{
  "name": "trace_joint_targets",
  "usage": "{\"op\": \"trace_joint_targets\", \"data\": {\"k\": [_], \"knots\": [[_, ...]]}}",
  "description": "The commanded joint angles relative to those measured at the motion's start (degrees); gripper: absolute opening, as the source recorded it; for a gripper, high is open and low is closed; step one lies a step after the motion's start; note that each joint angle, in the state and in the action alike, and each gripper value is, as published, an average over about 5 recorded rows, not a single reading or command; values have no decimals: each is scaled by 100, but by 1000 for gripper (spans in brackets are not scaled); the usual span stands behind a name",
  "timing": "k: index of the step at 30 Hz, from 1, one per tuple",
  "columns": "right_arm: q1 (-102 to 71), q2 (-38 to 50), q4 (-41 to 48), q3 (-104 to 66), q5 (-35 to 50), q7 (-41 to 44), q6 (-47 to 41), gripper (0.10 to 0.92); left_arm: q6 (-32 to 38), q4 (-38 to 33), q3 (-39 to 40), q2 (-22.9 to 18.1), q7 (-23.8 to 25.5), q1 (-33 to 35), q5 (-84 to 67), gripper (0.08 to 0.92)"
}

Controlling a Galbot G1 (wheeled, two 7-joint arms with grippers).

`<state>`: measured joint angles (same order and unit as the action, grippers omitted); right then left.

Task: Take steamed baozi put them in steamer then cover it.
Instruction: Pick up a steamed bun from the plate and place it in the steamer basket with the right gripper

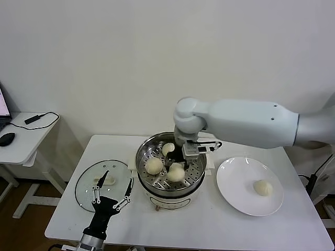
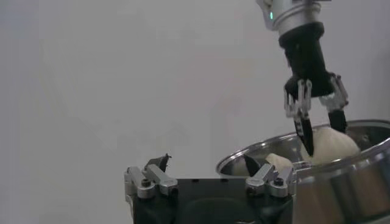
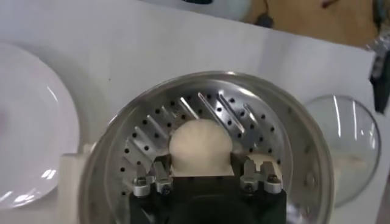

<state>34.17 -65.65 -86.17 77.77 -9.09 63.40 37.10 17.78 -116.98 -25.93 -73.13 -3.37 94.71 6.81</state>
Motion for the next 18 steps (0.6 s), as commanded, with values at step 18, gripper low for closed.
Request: {"op": "trace_joint_targets", "data": {"k": [18], "knots": [[-113,289,-128,-624,-133,423,-134,818,26,33,-22,-10,-13,-26,-62,823]]}}
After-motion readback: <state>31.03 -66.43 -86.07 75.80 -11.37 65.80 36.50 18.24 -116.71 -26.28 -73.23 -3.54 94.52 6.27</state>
